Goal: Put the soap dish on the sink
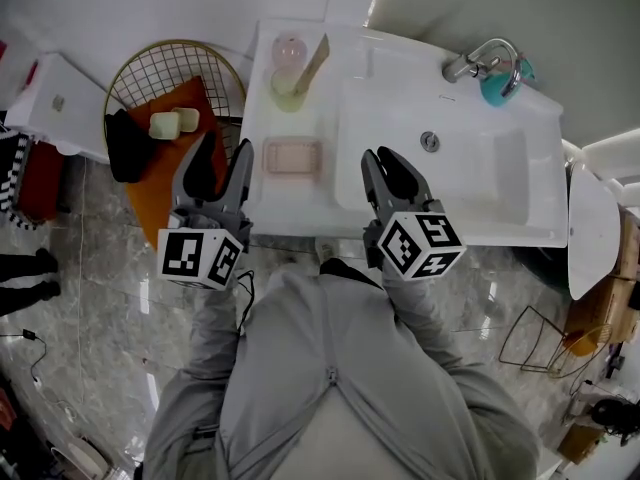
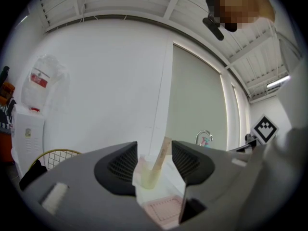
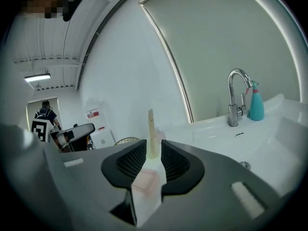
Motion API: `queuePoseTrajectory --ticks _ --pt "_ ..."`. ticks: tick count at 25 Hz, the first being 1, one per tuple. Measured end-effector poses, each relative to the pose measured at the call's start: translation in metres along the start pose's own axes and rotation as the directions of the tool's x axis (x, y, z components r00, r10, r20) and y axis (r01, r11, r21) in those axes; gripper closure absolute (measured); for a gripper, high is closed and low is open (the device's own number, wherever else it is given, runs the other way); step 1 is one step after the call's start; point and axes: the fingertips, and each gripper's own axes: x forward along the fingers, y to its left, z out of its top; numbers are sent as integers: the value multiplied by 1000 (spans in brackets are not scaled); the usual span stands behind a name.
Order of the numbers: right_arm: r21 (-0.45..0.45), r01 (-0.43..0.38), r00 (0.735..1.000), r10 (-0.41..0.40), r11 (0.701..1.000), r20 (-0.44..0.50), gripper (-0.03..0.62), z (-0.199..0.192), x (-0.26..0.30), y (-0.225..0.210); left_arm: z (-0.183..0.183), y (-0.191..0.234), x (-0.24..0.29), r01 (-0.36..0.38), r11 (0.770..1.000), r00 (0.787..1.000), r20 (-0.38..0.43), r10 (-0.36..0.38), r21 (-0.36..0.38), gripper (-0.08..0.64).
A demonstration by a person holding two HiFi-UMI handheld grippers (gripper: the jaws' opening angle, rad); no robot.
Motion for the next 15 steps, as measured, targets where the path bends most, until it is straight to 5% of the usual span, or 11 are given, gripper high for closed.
queuePoseTrajectory --ticks 15 --pt "-21 -23 1000 23 1000 -21 499 -6 2 4 5 -3 -3 0 1000 1000 5 0 20 319"
